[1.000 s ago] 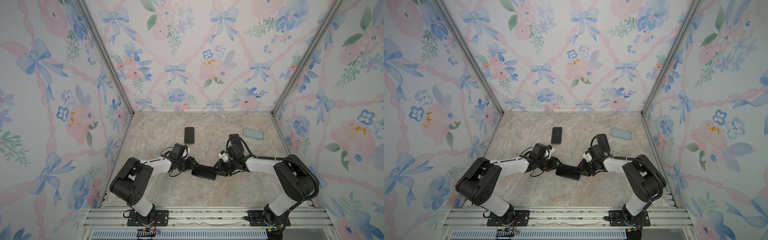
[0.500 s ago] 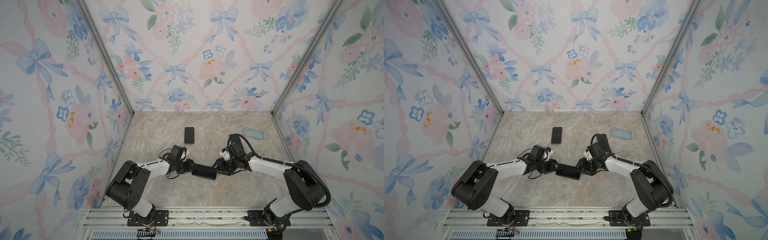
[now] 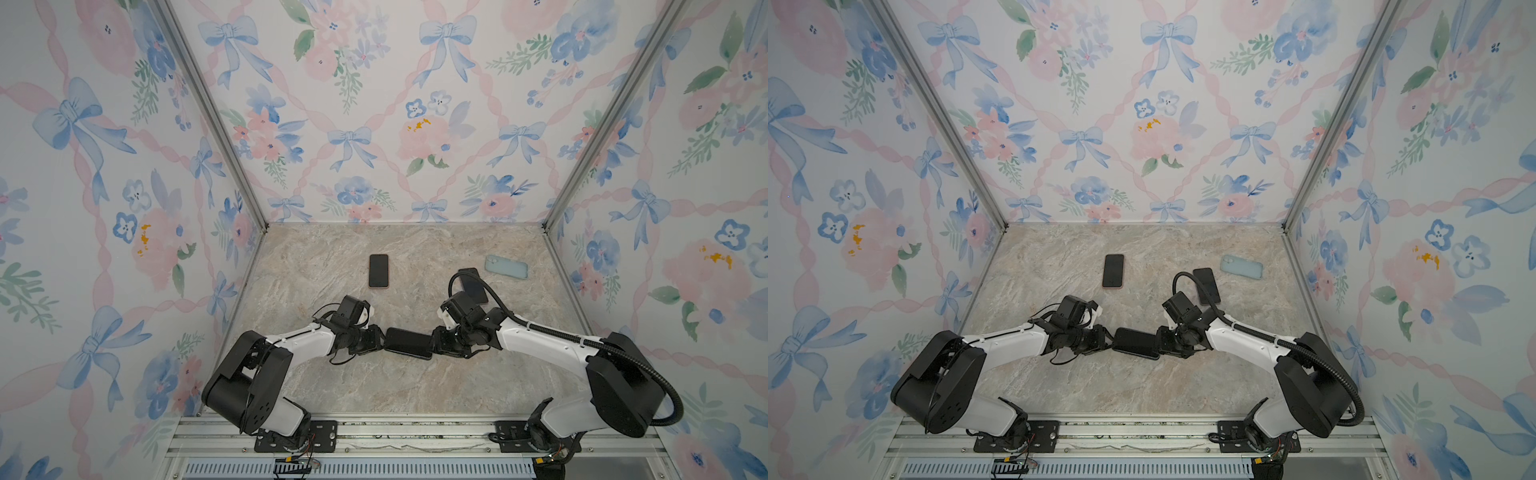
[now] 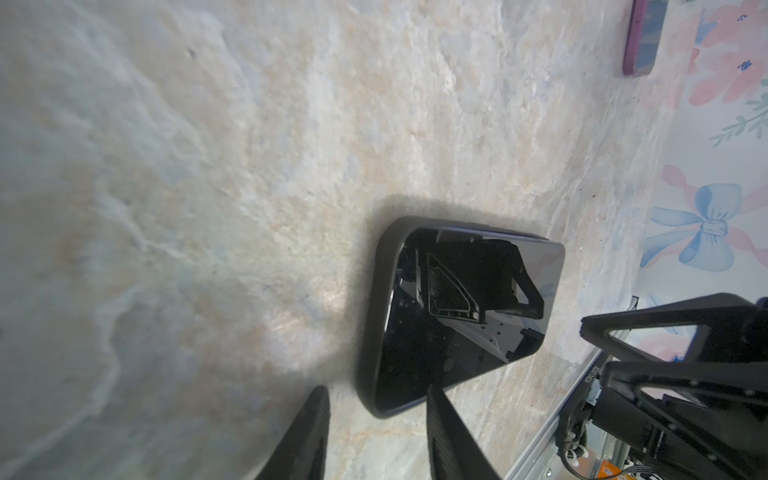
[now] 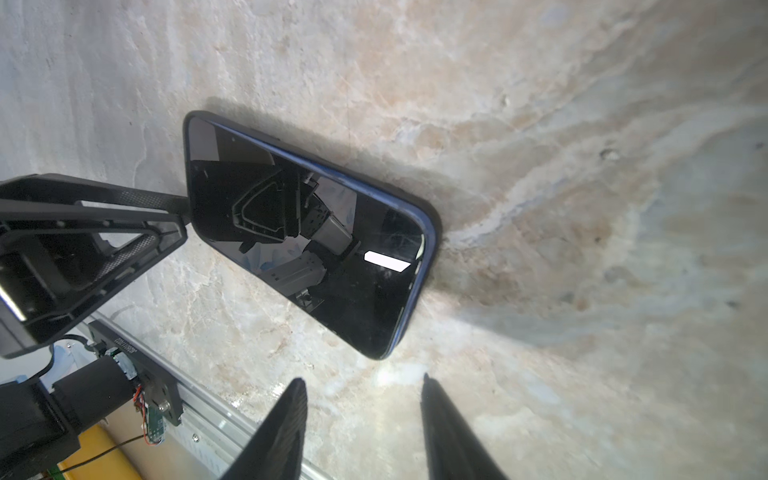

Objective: Put the phone into the phone case

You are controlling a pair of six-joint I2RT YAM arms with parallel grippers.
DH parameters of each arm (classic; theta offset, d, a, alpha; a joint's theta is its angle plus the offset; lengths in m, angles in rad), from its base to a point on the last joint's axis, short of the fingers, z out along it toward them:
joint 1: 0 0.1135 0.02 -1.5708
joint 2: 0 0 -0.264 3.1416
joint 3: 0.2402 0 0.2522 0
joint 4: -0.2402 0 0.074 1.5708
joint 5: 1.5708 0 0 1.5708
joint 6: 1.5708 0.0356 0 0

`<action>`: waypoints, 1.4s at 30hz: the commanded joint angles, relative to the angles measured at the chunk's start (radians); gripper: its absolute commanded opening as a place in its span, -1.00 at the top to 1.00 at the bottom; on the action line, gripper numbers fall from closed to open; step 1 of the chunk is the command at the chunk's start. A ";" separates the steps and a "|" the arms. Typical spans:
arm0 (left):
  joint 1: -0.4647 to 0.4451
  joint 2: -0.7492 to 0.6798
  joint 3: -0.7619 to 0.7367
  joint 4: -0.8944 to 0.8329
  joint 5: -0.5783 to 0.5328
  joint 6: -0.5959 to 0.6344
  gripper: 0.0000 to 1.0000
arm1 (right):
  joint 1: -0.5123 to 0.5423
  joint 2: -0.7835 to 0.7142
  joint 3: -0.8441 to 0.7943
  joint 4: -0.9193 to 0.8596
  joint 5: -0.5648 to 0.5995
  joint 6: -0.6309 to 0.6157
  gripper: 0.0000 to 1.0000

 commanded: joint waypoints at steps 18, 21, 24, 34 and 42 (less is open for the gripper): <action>-0.039 0.065 0.021 -0.038 -0.054 0.053 0.78 | 0.058 0.071 -0.036 0.110 0.021 0.101 0.15; -0.039 0.051 0.022 -0.040 -0.058 0.052 0.77 | 0.061 0.075 -0.032 0.109 0.022 0.100 0.24; -0.039 0.042 0.031 -0.045 -0.059 0.055 0.65 | 0.064 0.079 -0.030 0.109 0.024 0.099 0.31; -0.039 0.100 0.097 -0.047 -0.062 0.095 0.36 | 0.067 0.088 -0.019 0.103 0.031 0.094 0.59; -0.064 0.094 0.096 -0.046 -0.050 0.099 0.42 | 0.075 0.116 0.001 0.128 0.017 0.101 0.69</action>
